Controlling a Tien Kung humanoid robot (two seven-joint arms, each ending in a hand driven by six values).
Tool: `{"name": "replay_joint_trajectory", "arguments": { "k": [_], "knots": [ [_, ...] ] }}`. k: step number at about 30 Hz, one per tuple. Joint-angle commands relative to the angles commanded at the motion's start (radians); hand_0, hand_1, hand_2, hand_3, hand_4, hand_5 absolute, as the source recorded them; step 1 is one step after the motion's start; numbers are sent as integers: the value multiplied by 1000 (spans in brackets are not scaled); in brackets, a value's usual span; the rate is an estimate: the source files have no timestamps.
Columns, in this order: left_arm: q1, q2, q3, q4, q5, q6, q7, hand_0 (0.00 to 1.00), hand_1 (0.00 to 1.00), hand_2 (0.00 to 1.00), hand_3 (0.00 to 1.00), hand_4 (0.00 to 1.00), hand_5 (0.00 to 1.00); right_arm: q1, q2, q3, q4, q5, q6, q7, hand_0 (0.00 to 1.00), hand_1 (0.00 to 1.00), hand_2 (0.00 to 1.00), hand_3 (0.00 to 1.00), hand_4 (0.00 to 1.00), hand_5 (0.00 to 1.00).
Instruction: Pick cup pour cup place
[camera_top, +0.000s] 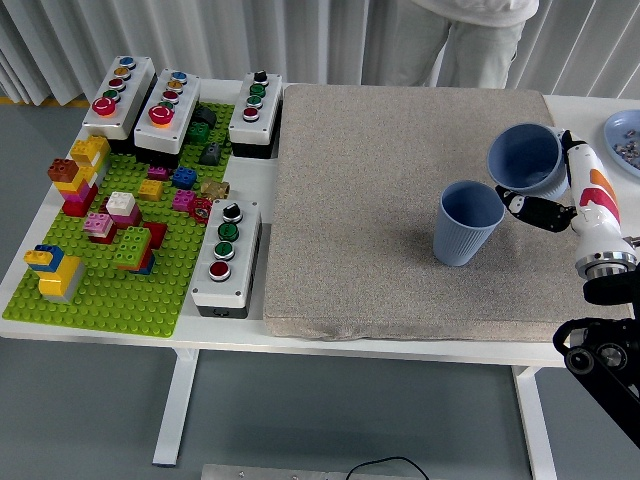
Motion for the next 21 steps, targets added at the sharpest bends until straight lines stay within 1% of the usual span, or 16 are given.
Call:
{"name": "replay_joint_trajectory", "arguments": {
  "k": [5, 13, 21],
  "knots": [
    [-1, 0, 3, 0, -1, 0, 0, 708, 727, 794, 645, 513, 938, -2, -10, -2, -1, -54, 9, -8, 686, 666, 578, 673, 761, 204],
    [4, 2, 10, 0, -8, -1, -1, 708, 728, 794, 646, 513, 938, -3, -21, -17, 17, -141, 23, -34, 686, 666, 578, 673, 756, 200],
    [3, 2, 11, 0, -9, -1, -1, 708, 728, 796, 647, 512, 939, 4, -28, -39, 31, -182, 27, -55, 690, 665, 576, 673, 750, 194]
  ]
}}
